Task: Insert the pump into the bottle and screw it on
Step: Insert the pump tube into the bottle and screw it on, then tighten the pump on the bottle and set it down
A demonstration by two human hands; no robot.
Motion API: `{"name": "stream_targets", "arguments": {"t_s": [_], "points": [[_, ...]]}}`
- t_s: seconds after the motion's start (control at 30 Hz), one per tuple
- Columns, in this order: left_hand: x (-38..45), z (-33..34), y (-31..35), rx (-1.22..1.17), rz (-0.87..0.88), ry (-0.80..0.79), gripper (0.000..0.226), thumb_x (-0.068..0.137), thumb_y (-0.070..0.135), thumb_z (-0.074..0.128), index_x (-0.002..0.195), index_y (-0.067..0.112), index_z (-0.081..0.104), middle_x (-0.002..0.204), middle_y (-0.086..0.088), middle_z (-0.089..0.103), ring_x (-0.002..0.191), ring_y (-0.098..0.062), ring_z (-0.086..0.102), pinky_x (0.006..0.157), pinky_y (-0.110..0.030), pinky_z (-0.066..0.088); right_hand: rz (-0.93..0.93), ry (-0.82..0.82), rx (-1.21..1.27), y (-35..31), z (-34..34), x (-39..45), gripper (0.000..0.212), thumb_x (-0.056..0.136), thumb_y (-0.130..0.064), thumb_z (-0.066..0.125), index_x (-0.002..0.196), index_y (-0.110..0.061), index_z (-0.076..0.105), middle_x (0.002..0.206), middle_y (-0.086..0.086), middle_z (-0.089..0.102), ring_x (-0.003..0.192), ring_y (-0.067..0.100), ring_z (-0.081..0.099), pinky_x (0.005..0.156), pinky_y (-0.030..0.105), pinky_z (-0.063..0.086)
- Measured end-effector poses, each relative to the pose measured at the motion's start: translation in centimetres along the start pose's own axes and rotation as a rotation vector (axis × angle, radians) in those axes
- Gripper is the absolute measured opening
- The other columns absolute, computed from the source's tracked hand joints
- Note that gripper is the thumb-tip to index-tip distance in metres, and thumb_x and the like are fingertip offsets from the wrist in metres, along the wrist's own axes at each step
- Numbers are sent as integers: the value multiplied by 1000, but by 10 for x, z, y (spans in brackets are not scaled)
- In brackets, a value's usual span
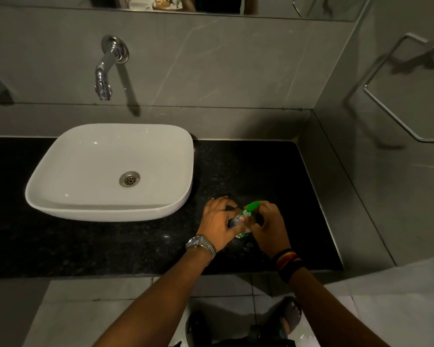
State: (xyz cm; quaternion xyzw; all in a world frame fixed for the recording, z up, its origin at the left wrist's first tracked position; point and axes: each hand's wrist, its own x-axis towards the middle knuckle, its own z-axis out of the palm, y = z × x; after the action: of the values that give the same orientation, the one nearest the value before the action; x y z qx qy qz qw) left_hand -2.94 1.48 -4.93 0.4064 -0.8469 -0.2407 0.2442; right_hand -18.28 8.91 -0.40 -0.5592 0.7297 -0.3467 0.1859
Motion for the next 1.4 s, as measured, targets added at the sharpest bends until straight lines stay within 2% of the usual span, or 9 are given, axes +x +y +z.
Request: {"name": "stream_targets", "arguments": {"t_s": [0.27, 0.4, 0.47, 0.57, 0.77, 0.9, 1.07, 1.23, 1.4], "points": [[0, 2, 1, 47, -22, 4, 40, 78, 54, 72, 107, 28, 77, 127, 3, 64, 133, -22, 48, 118, -55, 28, 140, 88, 52, -7, 6, -8, 28, 73, -36, 84, 91, -19, 70, 98, -5, 63, 104, 21, 61, 88, 29, 50], [0, -1, 2, 17, -36, -39, 58, 75, 70, 62, 114, 30, 75, 133, 2, 61, 140, -23, 41, 122, -54, 20, 208, -45, 180, -2, -24, -1, 68, 73, -44, 82, 133, -22, 59, 143, -2, 45, 134, 16, 44, 112, 35, 40], [0, -4, 4, 15, -43, -51, 60, 74, 71, 65, 117, 31, 74, 133, 1, 61, 141, -24, 40, 123, -53, 17, 151, -62, 108, -3, -38, 9, 45, 81, -41, 76, 123, -25, 68, 152, 4, 42, 142, 21, 37, 117, 36, 33], [0, -6, 4, 36, -28, -79, 59, 75, 70, 66, 119, 31, 74, 134, 2, 60, 142, -24, 38, 123, -52, 15, 128, -213, -46, -14, -54, 25, 17, 87, -35, 71, 95, -22, 78, 139, 8, 54, 139, 22, 43, 115, 32, 33], [2, -7, 4, 51, -24, -80, 59, 73, 72, 65, 115, 32, 75, 133, 3, 60, 142, -23, 37, 124, -52, 13, 210, -290, 173, -28, -47, 11, 35, 88, -19, 71, 67, 9, 67, 76, 18, 63, 75, 28, 62, 84, 52, 53], [3, -5, 2, 74, -20, -74, 56, 74, 70, 69, 113, 31, 76, 130, 5, 60, 141, -21, 38, 124, -51, 12, 375, -251, 445, -41, -33, -1, 26, 93, -9, 64, 95, 15, 73, 104, 35, 73, 88, 26, 68, 79, 33, 59], [11, -8, 4, 134, -22, -115, 64, 68, 78, 66, 113, 33, 75, 128, 9, 61, 140, -21, 38, 124, -51, 13, 482, -207, 544, -44, -40, -1, 27, 93, -10, 64, 103, 14, 72, 108, 33, 73, 92, 29, 70, 74, 24, 58], [21, -26, 3, 216, 29, -232, 85, 60, 72, 77, 136, 36, 59, 145, 2, 52, 147, -24, 32, 124, -53, 8, 497, -191, 495, -39, -45, 4, 29, 92, -13, 67, 99, 14, 72, 108, 34, 72, 99, 33, 71, 98, 46, 53], [37, -58, -6, 315, 125, -289, 92, 60, 79, 73, 139, 33, 58, 150, 1, 49, 147, -24, 32, 124, -51, 13, 479, -187, 469, -40, -39, 5, 23, 87, -9, 69, 87, 13, 72, 93, 32, 74, 88, 32, 69, 88, 44, 57]]}}
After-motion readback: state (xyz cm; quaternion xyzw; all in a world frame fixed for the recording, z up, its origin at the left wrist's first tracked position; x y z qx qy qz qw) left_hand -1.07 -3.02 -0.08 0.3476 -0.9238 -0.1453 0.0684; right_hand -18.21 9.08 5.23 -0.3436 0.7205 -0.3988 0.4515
